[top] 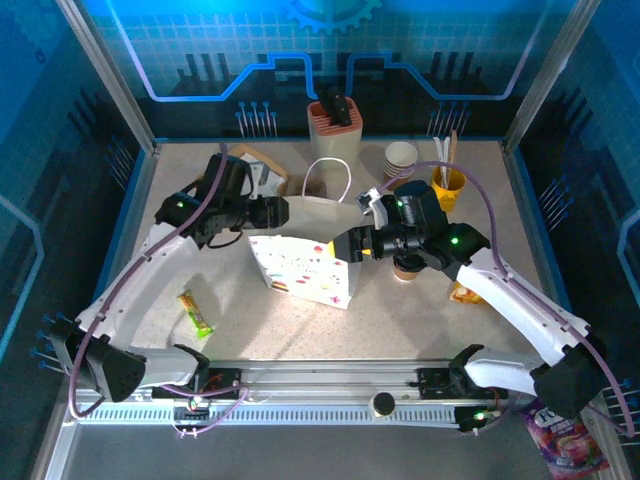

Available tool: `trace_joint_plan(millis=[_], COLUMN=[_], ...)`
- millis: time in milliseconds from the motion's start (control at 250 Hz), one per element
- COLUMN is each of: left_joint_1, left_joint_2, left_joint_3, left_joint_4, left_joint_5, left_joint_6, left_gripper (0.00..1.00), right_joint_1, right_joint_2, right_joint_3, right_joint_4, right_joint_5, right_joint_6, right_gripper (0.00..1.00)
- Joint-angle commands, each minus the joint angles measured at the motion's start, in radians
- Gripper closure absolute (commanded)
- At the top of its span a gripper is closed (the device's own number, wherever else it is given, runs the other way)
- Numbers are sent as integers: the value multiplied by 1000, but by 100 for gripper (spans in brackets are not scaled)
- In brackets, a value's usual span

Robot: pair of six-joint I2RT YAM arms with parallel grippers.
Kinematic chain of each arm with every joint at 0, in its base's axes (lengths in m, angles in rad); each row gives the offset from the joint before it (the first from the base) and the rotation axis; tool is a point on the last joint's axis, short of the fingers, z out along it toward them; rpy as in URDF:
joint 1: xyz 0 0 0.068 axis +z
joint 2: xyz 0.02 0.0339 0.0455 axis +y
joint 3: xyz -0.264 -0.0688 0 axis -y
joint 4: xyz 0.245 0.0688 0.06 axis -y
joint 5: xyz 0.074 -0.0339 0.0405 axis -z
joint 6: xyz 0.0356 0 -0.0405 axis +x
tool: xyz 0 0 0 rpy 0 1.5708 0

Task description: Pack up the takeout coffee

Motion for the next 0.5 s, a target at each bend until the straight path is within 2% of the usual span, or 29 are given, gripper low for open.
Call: trace_joint_plan(millis=[0, 300, 495], left_joint_1=[24, 29, 28], left_joint_2=[11, -55, -43], left_joint_3=[47, 27, 42], left_joint_4=[6, -80, -172], left_joint_5=[19, 20, -42], left_joint_6=[51, 92, 153], left_gripper=[41, 35, 52], right_joint_1=[8, -43, -87], right_joint_2=[-7, -45, -45], right_joint_3=[20, 104, 121], right_joint_4=[-65, -260, -271], right_joint_5=[59, 183, 201], right_joint_6=[-54, -186, -216], right_gripper=[21, 19, 19])
